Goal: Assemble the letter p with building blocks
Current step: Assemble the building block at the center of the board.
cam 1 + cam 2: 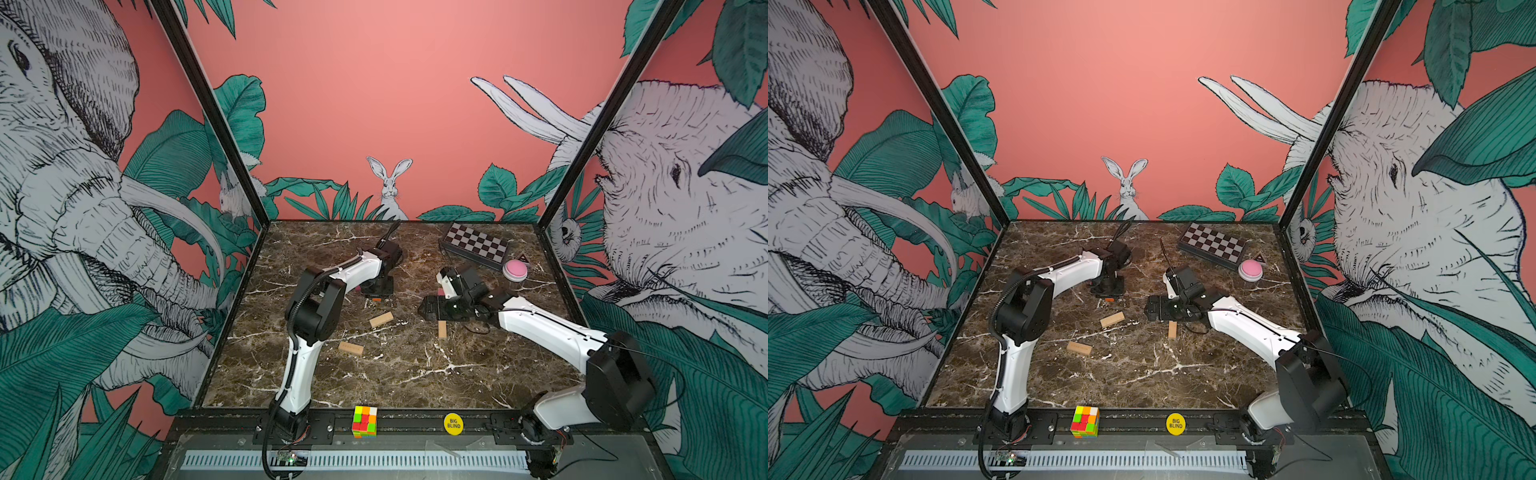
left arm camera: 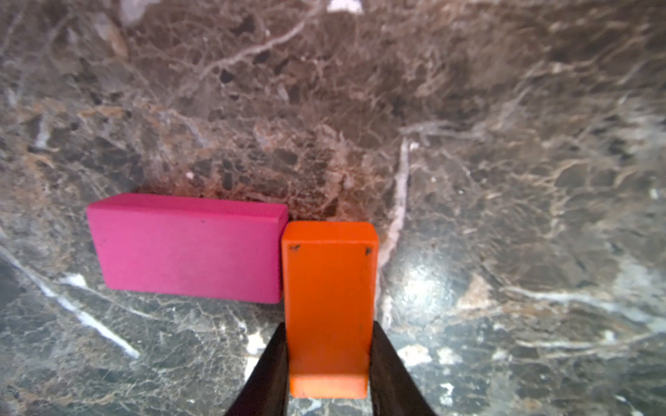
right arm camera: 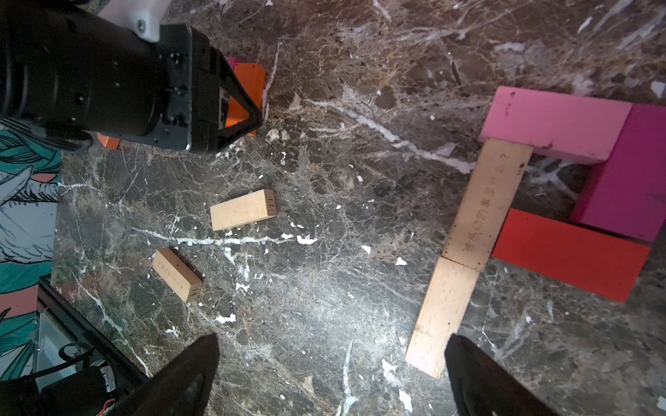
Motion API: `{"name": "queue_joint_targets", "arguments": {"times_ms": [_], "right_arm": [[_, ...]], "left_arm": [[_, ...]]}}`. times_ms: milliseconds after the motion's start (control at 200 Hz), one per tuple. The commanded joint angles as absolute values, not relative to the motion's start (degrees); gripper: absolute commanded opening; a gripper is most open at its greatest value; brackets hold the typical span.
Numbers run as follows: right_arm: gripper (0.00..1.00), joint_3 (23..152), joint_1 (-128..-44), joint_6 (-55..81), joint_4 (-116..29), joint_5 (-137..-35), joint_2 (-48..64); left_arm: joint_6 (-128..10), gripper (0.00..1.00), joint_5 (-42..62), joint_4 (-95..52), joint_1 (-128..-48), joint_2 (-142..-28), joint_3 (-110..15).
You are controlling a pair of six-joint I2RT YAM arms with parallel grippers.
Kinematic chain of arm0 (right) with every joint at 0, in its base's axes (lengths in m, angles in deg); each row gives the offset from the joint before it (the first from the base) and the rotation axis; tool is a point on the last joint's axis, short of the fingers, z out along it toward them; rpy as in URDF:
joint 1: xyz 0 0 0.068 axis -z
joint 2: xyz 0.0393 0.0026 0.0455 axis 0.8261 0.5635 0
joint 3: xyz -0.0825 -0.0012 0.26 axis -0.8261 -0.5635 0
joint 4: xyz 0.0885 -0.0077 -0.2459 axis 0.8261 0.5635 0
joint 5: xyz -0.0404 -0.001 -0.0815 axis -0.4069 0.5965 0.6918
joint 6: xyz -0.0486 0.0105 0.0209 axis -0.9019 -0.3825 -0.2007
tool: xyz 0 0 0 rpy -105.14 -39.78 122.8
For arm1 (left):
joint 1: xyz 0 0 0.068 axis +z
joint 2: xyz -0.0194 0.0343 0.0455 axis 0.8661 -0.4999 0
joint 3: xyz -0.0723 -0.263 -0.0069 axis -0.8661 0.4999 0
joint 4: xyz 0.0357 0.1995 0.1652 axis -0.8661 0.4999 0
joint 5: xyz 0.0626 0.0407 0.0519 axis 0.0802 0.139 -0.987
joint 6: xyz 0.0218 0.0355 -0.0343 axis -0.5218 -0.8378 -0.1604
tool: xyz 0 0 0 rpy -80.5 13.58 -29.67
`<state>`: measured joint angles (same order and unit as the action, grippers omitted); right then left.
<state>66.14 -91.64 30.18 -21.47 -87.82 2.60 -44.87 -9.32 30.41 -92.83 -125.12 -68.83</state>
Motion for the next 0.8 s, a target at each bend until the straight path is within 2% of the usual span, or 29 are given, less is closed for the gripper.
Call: {"name": "queue_joint_targets", "arguments": {"times_ms": [0,795], "right_arm": [[0.98,65.0,-91.4,30.6,-22.7,-87.7,3.1],[0.98,64.9,-91.4,30.8,-22.9,-87.9,3.6]], "left_arm": [[-45.3,0.34,-10.4,32.5,-92.3,-125.2,-68.0],[-46.1,0.36,-10.5,32.9,-92.2,-125.3,-67.8]]}}
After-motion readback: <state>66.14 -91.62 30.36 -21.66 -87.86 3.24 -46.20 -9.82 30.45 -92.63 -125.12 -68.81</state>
